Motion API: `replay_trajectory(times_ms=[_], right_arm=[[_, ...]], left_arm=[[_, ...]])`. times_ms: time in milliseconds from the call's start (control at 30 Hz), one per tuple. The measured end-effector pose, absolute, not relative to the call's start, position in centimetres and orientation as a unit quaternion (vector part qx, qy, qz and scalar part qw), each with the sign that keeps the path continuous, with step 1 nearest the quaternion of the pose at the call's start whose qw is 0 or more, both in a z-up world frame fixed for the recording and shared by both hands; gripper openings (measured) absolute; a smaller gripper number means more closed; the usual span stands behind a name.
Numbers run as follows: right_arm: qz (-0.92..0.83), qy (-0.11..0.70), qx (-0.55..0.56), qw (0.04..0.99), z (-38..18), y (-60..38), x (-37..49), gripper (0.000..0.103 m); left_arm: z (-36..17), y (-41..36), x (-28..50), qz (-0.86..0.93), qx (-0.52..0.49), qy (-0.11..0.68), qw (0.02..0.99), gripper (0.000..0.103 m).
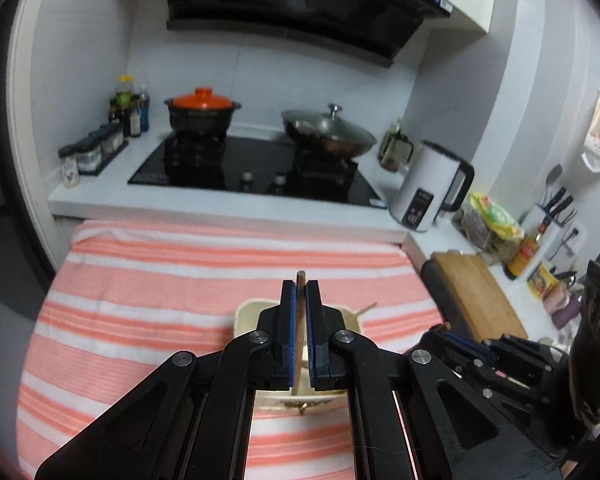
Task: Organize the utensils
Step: 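Open the left tool over the box while the right tool releases its chopstick inside, then move both open tools back toward the two metal spoons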
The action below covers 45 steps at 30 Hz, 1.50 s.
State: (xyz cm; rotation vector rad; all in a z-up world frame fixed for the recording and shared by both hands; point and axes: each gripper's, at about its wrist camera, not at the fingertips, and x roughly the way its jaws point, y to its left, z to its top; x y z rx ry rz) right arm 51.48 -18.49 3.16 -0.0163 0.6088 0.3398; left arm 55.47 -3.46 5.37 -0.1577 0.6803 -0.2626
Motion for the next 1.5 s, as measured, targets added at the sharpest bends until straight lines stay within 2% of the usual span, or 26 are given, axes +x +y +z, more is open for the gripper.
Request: replay_trajectory(times_ms=[167,267,300,333,367,400,433,467,500,700,900,1167,1300,1500], right_arm=[[0.162,0.347,-0.007,0.924,0.6,-18.1,53.8,0.007],[0.16,0.365,0.009,0.917,-0.2,-18.2,54.7,0.01],[0.161,0.365,0.015,0.917,-0.2,-18.4,54.7,0.012],[0.163,0.363,0.02,0.917,-0.2,-18.4,54.7,0.016],[0.163,0.358,0.025,0.919,0.0,-18.6,54.4,0.029],[0.162,0.349,0.029,0.922,0.2,-18.8,53.9,0.045],[0.162,0.342,0.033,0.925,0.3,-18.9,53.8,0.05],[0.163,0.335,0.034,0.927,0.5,-19.0,53.5,0.051],[0.164,0.328,0.034,0.93,0.8,-19.1,52.7,0.051],[0.16,0.28,0.016,0.946,2.0,-19.8,46.6,0.054],[0.147,0.248,-0.023,0.957,-0.6,-19.8,38.4,0.054],[0.13,0.295,-0.046,0.946,-11.4,-18.1,28.1,0.054],[0.127,0.337,-0.049,0.932,-16.1,-16.7,25.6,0.054],[0.172,0.381,-0.021,0.908,-18.0,-13.2,27.0,0.054]], left_arm=[[1.6,-3.9,57.1,-0.129,-0.075,0.396,0.906,0.003],[0.6,-3.5,57.2,-0.123,-0.079,0.409,0.901,0.003],[0.5,-3.4,57.1,-0.122,-0.08,0.41,0.9,0.007],[0.5,-3.2,56.8,-0.12,-0.081,0.409,0.901,0.011],[0.6,-3.0,56.6,-0.12,-0.083,0.407,0.902,0.026],[0.8,-2.7,56.0,-0.118,-0.084,0.403,0.904,0.047],[1.0,-2.4,55.6,-0.115,-0.085,0.397,0.907,0.057],[1.3,-2.2,55.0,-0.111,-0.084,0.388,0.911,0.071],[1.5,-1.9,54.2,-0.109,-0.083,0.38,0.915,0.076],[1.8,-0.5,47.3,-0.111,-0.056,0.357,0.926,0.091],[-1.4,1.4,37.2,-0.132,-0.065,0.367,0.918,0.095],[-8.8,9.3,25.5,-0.053,-0.116,0.413,0.902,0.095],[-12.0,12.3,23.9,-0.006,-0.127,0.43,0.894,0.095],[-14.4,11.9,24.6,0.004,-0.117,0.432,0.894,0.095]])
